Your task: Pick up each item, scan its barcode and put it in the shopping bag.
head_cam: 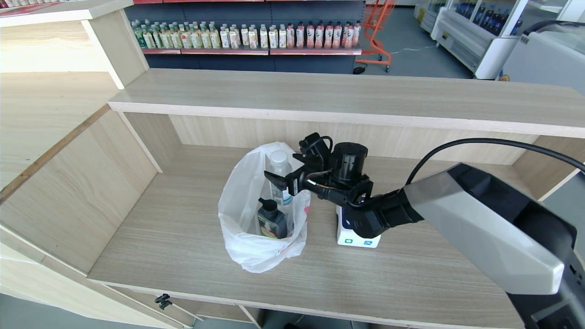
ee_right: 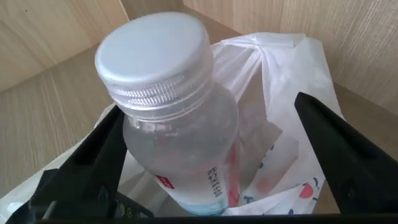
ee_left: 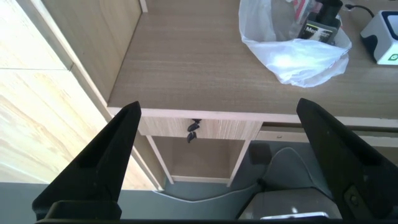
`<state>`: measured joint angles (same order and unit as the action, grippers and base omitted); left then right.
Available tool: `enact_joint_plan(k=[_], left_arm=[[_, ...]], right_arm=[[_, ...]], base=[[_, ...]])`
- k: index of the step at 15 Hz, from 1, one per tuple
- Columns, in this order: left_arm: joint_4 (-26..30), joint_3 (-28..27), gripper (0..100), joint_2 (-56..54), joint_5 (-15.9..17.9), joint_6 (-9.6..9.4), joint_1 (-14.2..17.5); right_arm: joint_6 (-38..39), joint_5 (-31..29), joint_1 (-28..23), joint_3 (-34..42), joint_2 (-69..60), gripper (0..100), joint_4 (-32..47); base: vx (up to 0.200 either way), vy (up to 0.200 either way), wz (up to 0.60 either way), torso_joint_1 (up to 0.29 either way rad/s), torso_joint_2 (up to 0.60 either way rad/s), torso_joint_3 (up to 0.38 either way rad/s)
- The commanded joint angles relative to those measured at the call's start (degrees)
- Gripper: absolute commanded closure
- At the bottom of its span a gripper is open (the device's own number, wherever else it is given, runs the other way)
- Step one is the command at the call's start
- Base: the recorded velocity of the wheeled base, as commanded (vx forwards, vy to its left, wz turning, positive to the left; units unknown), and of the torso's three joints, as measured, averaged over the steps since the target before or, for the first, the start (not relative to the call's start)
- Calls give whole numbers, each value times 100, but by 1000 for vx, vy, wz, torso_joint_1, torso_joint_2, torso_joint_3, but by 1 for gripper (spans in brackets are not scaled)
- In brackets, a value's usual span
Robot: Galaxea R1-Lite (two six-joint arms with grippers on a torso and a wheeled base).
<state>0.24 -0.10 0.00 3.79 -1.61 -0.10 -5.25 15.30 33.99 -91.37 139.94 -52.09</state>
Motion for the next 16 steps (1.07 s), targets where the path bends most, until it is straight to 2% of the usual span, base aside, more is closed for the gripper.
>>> enact_joint_plan(k=[1,4,7,10,11,12,13,14,16], left_arm=[[2,1,0,9,-1,3,1],[2,1,0,0,-1,-6,1],[2,1,0,0,-1,-6,1],[2,1,0,9,-1,3,1],[2,1,0,9,-1,3,1],[2,1,0,9,-1,-6,1],[2,1,0,9,-1,3,1],[2,1,0,9,-1,3,1],[2,1,0,9,-1,-6,1]], right_arm=[[341,-1,-68,401,-669,0,23],[657,-9,-261,2000,-1882,0,6],[1176,-1,-577,4241,-3710,0,-3],[1325,-80,-1017,5683,-5310,0,182],[1211,-361,-1193,6316,-6013,0,463],[930,-818,-1456,6922,-6874,0,1087],[789,-1152,-1755,7449,-8035,0,2150],[780,-1205,-2028,7739,-9168,0,3188],[780,-1214,-2423,8126,-10838,0,4233]], base=[[0,0,0,0,0,0],[0,0,0,0,0,0],[0,0,0,0,0,0],[0,0,0,0,0,0],[0,0,0,0,0,0],[0,0,0,0,0,0],[0,0,0,0,0,0],[0,0,0,0,0,0],[0,0,0,0,0,0]])
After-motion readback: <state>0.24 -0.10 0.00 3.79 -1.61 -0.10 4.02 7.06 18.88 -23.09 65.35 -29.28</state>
